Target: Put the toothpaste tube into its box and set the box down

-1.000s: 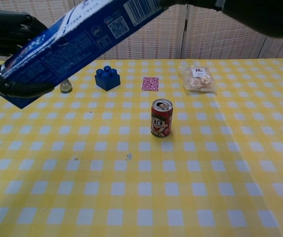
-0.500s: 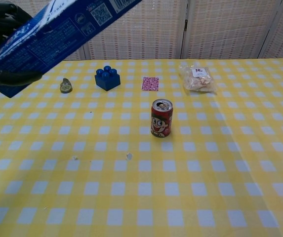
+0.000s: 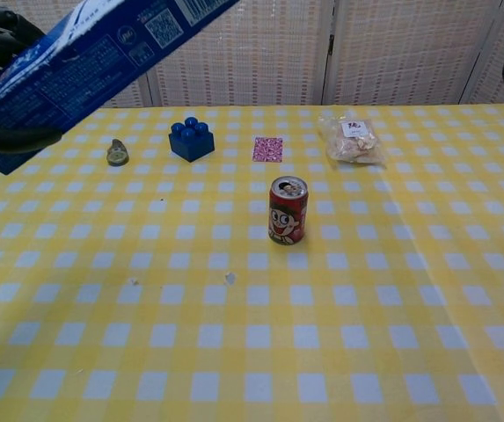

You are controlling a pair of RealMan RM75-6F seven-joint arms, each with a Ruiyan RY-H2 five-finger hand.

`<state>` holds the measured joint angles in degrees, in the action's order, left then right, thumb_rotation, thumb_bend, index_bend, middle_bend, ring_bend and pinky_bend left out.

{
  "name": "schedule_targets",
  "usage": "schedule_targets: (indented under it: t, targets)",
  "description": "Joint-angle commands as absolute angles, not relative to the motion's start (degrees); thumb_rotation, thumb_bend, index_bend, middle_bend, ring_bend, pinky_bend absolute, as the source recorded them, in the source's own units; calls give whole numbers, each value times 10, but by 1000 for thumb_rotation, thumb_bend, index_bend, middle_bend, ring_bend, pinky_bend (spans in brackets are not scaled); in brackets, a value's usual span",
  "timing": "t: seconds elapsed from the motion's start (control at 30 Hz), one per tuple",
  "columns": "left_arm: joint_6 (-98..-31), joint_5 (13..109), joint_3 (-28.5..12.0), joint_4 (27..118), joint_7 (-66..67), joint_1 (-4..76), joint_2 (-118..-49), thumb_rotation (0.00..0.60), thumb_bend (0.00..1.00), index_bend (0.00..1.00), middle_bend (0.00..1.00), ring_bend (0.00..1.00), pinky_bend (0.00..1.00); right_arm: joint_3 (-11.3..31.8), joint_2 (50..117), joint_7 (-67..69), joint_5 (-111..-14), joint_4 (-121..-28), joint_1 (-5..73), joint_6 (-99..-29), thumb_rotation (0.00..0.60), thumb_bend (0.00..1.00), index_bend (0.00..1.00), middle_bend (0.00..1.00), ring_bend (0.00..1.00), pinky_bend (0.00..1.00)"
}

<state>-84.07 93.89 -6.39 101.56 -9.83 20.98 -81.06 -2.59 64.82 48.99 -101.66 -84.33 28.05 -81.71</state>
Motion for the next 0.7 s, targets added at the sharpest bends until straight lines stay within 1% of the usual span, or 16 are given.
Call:
schedule_targets:
  t: [0.03,0.1,0.13,0.17,0.23,0.33,0.43,0.53,0.7]
  targets:
    - [-846,940,-65,1011,-110,208,-808,600,227,506,604,504,586,-43,661,359,-987,-780,233,-811,600,274,0,551,559,667]
    - [-848,942,-61,1005,-120,206,-805,600,227,506,604,504,586,-48,658,306,-966,-771,208,-814,600,274,0,487,466,571]
    - [-850,943,-57,999,-129,203,-805,600,227,506,604,504,586,-53,651,279,-949,-772,195,-807,600,274,0,408,387,471]
    - [-852,944,-53,993,-137,201,-805,600,227,506,604,504,586,-54,645,258,-938,-780,188,-801,600,274,0,353,340,413]
    - [-854,947,-46,976,-148,197,-809,600,227,506,604,503,586,-52,634,212,-913,-803,175,-792,600,274,0,196,207,262]
    - [-854,950,-32,948,-158,191,-820,600,227,507,604,504,586,-47,628,174,-896,-826,162,-794,600,274,0,85,105,148]
    - [-851,955,-17,914,-169,186,-835,600,228,508,604,503,586,-47,623,170,-898,-838,153,-799,600,273,0,19,38,60]
    - [-848,955,-4,877,-181,181,-853,600,228,510,605,503,585,-45,623,155,-896,-840,142,-808,600,273,0,0,2,4]
    - [-841,953,11,819,-199,174,-883,600,227,512,606,503,584,-40,628,135,-885,-842,129,-806,600,275,0,0,0,0]
